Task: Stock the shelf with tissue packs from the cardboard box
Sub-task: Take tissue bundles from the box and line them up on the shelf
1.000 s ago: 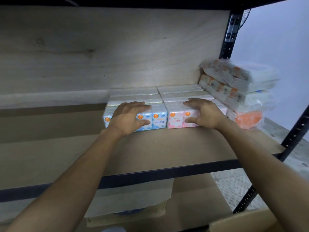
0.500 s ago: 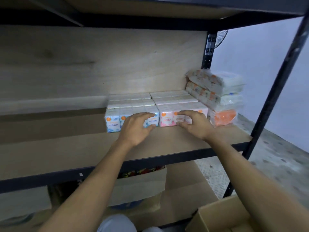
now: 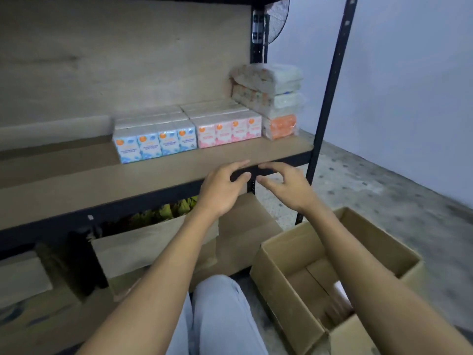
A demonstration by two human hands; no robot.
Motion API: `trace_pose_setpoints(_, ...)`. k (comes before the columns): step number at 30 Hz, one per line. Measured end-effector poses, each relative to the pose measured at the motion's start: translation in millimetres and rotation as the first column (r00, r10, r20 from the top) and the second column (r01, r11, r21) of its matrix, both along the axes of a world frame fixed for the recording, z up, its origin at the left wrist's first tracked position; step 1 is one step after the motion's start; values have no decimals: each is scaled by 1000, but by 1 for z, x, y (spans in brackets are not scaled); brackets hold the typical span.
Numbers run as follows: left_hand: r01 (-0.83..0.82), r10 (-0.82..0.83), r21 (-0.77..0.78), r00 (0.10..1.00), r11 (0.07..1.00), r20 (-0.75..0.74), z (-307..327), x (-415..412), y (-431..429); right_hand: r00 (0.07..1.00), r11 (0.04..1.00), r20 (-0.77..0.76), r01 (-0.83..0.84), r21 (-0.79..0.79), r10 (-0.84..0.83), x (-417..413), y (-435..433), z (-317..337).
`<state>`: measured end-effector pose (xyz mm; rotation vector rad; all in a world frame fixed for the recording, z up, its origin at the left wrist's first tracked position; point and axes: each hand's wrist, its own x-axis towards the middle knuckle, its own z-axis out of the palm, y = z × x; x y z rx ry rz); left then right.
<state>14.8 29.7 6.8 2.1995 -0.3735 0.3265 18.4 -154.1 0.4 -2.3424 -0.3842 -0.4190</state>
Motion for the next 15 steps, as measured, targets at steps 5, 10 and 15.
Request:
trace_pose_setpoints(5,131,-135,-45,986,990,-102,-34,-23,-48,994,998,-82,69,-5,-69,-35,-41,-40)
trace_pose_setpoints(10,207,-187,38,938,978,-290,-88,-26,-90,959,982,-211,186,-33,-189,-55,-86,-84)
trace_pose_setpoints(15,271,-208,82,870,959,-447,-140,-23,-127,899,964,-348,248,-93,-265,-56,-133,-131)
